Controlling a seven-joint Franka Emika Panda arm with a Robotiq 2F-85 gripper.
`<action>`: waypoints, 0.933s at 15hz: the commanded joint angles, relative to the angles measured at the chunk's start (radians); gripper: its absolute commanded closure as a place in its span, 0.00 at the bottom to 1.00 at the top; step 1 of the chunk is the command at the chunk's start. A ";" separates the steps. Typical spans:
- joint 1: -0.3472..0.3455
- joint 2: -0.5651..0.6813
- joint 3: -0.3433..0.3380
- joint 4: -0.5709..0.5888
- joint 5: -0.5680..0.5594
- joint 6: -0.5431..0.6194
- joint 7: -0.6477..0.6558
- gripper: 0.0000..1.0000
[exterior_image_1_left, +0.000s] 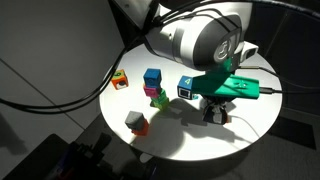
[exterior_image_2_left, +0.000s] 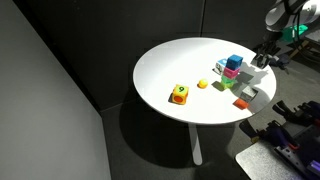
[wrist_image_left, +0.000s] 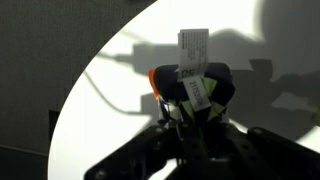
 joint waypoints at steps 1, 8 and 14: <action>0.027 -0.027 0.008 0.015 -0.010 -0.044 0.030 0.94; 0.087 -0.003 0.021 0.090 -0.009 -0.087 0.068 0.94; 0.147 0.035 0.010 0.201 -0.010 -0.193 0.202 0.94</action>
